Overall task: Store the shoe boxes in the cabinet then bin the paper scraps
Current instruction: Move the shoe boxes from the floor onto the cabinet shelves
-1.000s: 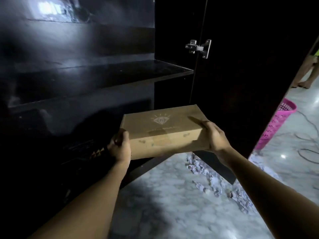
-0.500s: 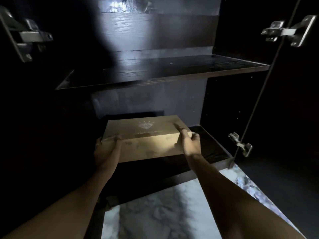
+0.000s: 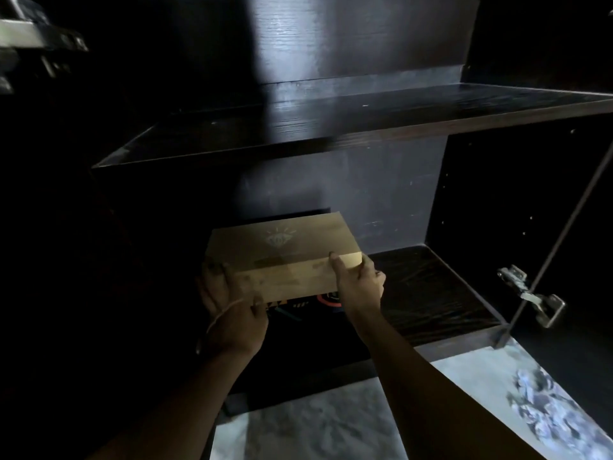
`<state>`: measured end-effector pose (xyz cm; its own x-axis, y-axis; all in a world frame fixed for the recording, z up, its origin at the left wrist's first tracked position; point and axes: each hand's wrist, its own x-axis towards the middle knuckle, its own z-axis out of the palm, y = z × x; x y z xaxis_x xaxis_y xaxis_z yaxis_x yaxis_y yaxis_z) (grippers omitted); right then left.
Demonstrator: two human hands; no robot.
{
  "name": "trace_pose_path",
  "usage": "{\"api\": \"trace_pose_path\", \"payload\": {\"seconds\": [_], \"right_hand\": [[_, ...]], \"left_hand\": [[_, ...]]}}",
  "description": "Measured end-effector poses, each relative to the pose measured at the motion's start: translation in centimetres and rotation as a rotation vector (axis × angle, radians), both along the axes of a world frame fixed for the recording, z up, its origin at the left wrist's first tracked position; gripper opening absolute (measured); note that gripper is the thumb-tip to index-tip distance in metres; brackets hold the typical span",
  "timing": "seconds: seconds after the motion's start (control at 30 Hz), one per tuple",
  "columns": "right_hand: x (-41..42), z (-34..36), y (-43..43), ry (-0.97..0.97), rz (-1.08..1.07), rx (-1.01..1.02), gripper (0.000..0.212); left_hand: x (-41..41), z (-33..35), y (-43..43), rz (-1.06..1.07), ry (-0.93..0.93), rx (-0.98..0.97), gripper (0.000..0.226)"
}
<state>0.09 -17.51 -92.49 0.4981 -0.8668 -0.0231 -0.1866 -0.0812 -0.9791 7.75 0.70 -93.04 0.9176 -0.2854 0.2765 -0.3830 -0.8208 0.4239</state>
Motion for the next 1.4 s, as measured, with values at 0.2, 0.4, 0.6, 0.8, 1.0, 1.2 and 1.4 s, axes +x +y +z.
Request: {"api": "trace_pose_path", "payload": {"seconds": [0.2,0.4,0.6,0.8,1.0,1.2,1.4], "right_hand": [[1.1,-0.1,-0.3,-0.110,0.055,0.112,0.048],[1.9,-0.1,-1.4,-0.043,0.327,0.081,0.070],[1.2,0.3,-2.4,0.035,0.406,0.063,0.070],[-2.2,2.6,-2.0,0.084,0.334,-0.004,0.047],[-8.5,4.3,-2.0,0.204,0.156,-0.231,0.047],[-20.7,4.6,0.0,0.286,-0.038,-0.336,0.046],[-34.8,1.1,3.7,0.310,-0.444,-0.283,0.034]], "left_hand": [[2.8,-0.7,-0.7,-0.069,-0.040,-0.003,0.097],[7.0,0.5,-0.8,-0.057,0.266,0.143,0.098],[5.2,2.1,-1.3,-0.039,0.273,0.123,0.091],[2.2,4.8,-2.1,-0.104,0.110,0.103,0.055],[-2.9,6.6,-5.3,-0.454,0.170,-0.118,0.037],[-11.4,7.9,-9.0,-0.747,0.273,-0.091,0.018],[-22.3,7.8,-11.7,-1.153,0.345,-0.047,0.018]]}}
